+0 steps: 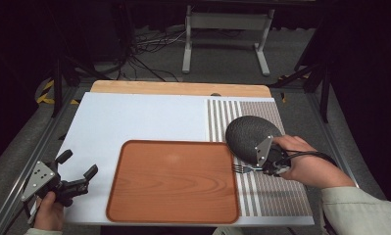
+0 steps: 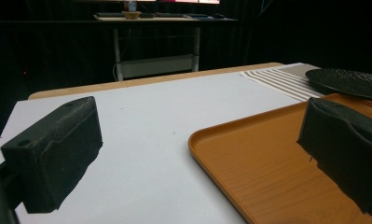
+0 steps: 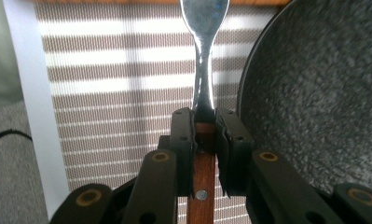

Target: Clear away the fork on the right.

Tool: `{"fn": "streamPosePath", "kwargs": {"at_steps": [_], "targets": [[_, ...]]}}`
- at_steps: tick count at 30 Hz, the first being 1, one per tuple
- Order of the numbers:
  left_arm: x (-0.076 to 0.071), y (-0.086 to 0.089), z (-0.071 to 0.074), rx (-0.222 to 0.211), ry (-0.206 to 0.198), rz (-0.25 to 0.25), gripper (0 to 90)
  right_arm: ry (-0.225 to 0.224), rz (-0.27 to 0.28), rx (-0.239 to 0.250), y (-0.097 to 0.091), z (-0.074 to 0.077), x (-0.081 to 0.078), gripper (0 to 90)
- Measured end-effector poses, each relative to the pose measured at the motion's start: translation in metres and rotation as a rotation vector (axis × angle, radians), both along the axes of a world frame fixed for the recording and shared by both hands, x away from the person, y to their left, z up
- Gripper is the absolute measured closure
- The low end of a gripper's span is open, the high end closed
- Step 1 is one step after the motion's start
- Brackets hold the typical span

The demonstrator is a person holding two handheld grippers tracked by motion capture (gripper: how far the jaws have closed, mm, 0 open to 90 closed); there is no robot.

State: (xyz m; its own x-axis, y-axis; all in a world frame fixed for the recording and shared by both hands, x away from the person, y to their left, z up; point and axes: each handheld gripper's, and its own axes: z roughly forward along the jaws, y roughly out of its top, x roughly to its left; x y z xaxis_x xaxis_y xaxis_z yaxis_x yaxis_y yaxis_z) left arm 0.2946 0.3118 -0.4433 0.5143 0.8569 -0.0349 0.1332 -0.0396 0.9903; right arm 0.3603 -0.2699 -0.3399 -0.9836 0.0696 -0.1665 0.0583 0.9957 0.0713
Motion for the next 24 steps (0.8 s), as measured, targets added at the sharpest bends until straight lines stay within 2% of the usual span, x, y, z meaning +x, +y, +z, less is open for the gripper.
{"fn": "streamPosePath", "kwargs": {"at_steps": [4,11,15,16,18,21,24], "targets": [[0.0,-0.001,0.0,-0.003,0.004,0.0,0.2,0.009,-0.063,0.079,0.009,0.006,-0.001,78.6],[0.0,0.001,0.0,-0.001,0.002,0.001,0.2,-0.01,-0.078,0.148,0.03,0.014,0.0,78.6],[0.0,0.001,0.0,-0.006,-0.002,0.004,0.2,-0.001,-0.134,0.229,0.042,0.019,-0.001,78.6],[0.0,0.001,0.0,-0.006,-0.002,0.004,0.2,-0.001,-0.134,0.229,0.042,0.019,-0.001,78.6],[0.0,0.001,0.001,-0.007,-0.001,0.002,0.2,-0.011,-0.174,0.259,0.05,0.02,-0.002,78.6],[-0.001,0.001,0.001,-0.006,-0.003,0.004,0.2,-0.034,-0.177,0.276,0.056,0.021,-0.001,78.6],[-0.001,0.002,0.001,-0.006,-0.004,0.006,0.2,-0.032,-0.193,0.29,0.061,0.023,-0.001,78.6]]}}
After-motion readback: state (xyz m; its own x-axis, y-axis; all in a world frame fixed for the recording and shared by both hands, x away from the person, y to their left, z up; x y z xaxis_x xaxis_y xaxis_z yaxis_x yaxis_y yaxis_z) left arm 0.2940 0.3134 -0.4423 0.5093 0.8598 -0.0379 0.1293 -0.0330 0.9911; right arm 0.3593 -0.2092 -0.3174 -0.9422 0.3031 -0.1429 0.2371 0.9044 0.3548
